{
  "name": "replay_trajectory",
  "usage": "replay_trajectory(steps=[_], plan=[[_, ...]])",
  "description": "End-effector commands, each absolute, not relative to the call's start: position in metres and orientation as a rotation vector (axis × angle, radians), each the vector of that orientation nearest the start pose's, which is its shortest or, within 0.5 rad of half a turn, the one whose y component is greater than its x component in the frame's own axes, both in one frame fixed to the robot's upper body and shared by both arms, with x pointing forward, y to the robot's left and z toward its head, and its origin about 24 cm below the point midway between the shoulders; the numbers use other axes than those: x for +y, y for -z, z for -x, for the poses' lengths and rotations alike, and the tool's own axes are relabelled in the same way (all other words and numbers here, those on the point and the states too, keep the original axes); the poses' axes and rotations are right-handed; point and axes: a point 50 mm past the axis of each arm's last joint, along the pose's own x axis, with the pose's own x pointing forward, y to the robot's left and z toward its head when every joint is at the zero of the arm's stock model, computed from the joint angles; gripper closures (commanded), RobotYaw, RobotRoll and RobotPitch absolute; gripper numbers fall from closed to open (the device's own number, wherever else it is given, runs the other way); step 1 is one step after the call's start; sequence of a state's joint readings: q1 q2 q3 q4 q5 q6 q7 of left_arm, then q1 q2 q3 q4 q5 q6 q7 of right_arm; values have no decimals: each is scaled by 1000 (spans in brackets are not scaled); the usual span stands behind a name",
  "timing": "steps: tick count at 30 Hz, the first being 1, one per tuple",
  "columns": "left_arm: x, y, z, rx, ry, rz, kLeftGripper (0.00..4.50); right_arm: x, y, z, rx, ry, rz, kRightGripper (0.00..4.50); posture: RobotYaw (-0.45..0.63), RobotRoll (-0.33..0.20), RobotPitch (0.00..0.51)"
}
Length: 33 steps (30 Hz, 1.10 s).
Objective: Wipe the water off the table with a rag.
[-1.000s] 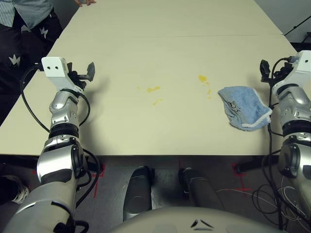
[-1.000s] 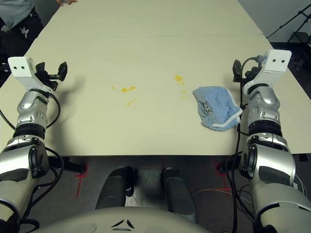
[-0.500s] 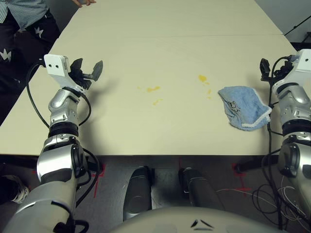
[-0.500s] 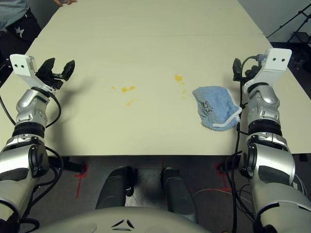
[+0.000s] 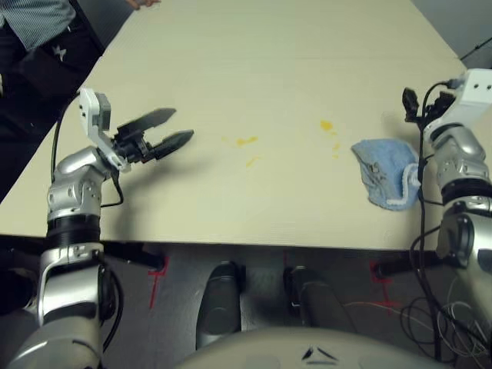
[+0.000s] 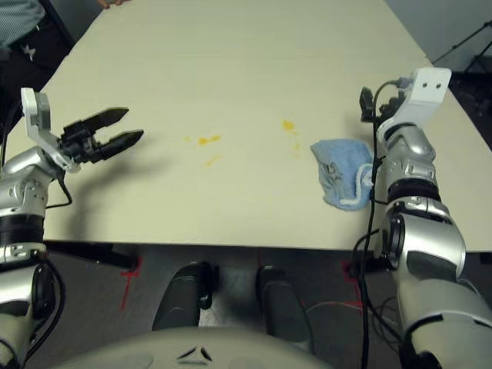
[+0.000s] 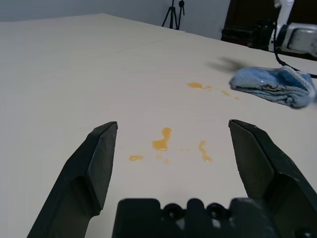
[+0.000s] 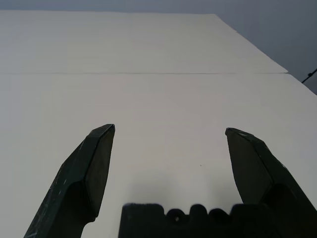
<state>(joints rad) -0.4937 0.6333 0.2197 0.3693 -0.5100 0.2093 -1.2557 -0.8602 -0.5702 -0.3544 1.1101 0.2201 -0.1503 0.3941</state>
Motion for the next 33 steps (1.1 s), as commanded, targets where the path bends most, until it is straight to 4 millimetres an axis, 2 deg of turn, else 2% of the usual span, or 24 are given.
replay_trajectory(steps=[1,8,13,19,24,33], plan=[[250,-154,-301,-52,1053,-46,0,-332,-149,-360,-2,-3,-36,51,181,0,151],[241,-144,-300,-21,1100,-72,0,-369,-160,-331,210,-169,-84,51,155,0,158],[235,-138,-302,-19,1116,-80,0,-382,-161,-309,334,-253,-190,51,130,0,167],[228,-134,-302,-11,1146,-80,0,-372,-148,-287,458,-398,-249,51,108,0,175],[225,-132,-302,-9,1158,-80,0,-359,-135,-275,515,-437,-270,51,98,0,180],[222,-132,-304,-10,1171,-86,0,-337,-113,-274,565,-456,-277,51,92,0,183]])
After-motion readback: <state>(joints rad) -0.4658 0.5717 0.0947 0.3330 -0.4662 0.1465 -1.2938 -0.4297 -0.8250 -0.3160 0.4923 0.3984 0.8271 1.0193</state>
